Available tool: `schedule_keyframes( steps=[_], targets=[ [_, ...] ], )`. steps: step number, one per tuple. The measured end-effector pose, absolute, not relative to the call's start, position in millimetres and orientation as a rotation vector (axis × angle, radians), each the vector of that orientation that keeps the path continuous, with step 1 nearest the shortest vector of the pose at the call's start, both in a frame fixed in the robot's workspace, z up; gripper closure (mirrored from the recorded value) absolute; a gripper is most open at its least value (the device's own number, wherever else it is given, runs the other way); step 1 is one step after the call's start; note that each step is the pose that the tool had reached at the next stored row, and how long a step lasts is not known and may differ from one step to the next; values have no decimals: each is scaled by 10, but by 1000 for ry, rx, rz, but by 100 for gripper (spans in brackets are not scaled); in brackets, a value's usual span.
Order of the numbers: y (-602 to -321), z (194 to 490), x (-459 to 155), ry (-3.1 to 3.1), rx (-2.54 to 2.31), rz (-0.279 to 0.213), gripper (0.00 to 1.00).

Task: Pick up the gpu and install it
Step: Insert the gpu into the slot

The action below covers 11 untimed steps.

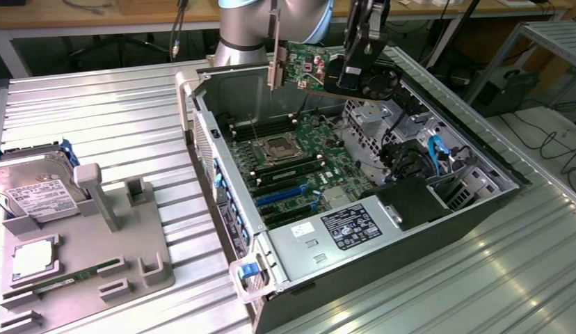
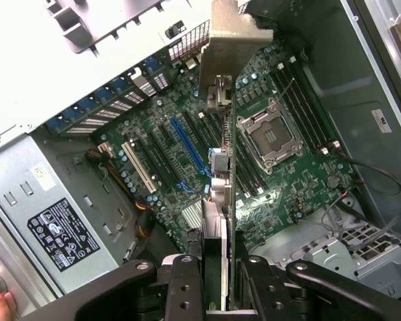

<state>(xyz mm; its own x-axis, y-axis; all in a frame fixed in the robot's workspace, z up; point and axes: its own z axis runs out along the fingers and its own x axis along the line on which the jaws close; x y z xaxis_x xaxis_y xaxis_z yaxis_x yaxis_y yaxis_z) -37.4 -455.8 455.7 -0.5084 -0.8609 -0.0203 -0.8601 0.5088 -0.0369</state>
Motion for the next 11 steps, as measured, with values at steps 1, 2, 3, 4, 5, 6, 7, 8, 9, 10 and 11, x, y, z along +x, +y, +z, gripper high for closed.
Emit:
schedule_keyframes(
  steps=[1, 2, 3, 4, 5, 6, 7, 8, 9, 10, 11],
  targets=[
    [-4558, 4557, -374, 2696, -1541, -34, 73],
    [-4558, 4558, -375, 2694, -1544, -34, 73],
    [-4558, 4558, -374, 2694, -1546, -34, 73],
    [-4558, 4558, -374, 2693, -1546, -34, 73],
    [-4559, 4558, -374, 2693, -1547, -35, 73],
    [-4559, 4557, -374, 2693, -1549, -37, 73],
    [-4558, 4558, -373, 2694, -1551, -41, 73],
    [-4558, 4557, -373, 2693, -1553, -43, 73],
    [-4559, 4558, -373, 2692, -1556, -43, 73],
    [-4558, 4558, -373, 2692, -1558, -45, 73],
    [-4558, 4557, -373, 2691, -1559, -46, 73]
  ],
)
